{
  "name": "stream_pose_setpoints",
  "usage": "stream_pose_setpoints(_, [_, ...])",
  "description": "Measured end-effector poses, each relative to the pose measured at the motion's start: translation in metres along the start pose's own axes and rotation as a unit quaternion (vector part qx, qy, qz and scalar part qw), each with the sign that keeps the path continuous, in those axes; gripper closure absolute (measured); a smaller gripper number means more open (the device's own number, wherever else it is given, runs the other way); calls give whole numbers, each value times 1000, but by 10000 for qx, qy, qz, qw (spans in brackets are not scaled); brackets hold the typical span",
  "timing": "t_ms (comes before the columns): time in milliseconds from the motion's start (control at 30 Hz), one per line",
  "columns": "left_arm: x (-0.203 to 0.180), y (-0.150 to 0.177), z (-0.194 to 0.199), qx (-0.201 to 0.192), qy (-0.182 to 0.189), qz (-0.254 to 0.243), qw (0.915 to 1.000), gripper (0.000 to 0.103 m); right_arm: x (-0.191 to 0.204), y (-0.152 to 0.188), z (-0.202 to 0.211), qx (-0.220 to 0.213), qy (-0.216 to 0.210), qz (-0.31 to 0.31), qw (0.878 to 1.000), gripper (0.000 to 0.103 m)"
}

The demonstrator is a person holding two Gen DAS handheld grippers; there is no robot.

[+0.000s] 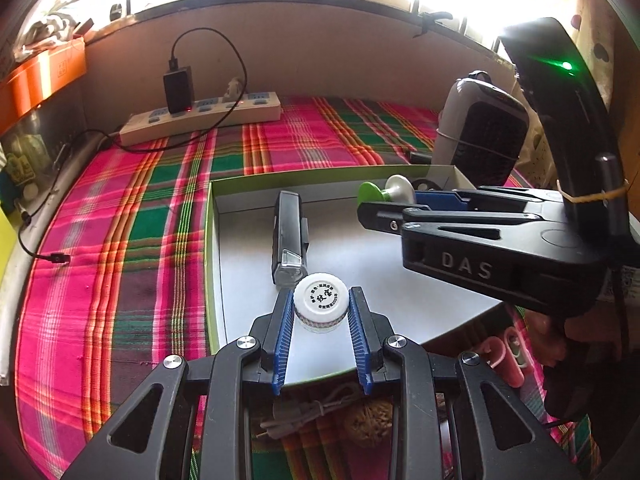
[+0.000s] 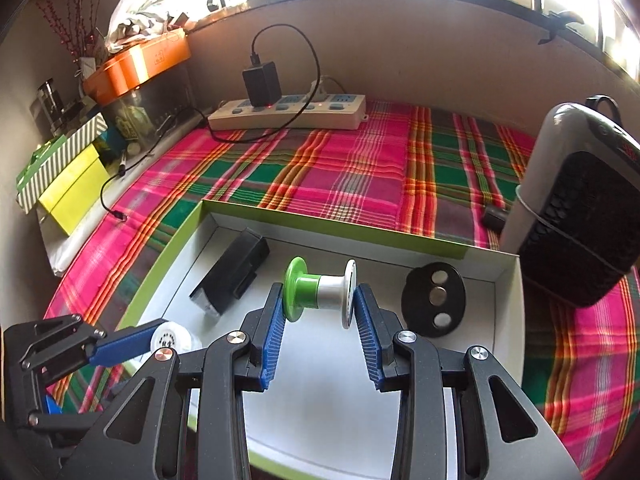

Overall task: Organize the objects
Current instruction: 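Carry the jar in left tool and spool in right tool into the grey box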

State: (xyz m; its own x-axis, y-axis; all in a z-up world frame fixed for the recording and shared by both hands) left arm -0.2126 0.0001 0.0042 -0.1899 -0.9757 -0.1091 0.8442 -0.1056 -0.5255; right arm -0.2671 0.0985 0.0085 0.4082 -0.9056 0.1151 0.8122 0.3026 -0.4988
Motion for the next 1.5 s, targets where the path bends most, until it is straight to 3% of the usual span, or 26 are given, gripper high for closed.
stream_pose_setpoints(467, [9, -3, -14, 102, -81, 89, 9999, 78, 5, -16, -31, 289, 54, 86, 9995, 67])
stream_pose_setpoints(1500, [8, -3, -17, 128, -162, 25, 9998, 77, 5, -20, -35, 375, 106, 34, 9992, 67])
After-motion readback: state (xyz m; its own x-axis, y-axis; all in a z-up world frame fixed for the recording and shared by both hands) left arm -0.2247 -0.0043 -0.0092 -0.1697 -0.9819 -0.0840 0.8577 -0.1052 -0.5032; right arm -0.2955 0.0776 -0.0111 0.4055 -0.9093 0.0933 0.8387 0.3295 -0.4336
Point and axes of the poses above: each gripper's, at about its wrist camera, not at the fingertips, and z roughly against the way its jaws point, x to its left, y to its underside, the point moved 4 cm from there along -z, roughly the way its jaws point, and after that the axes turned 10 degrees about x, right-handed, at the moved point
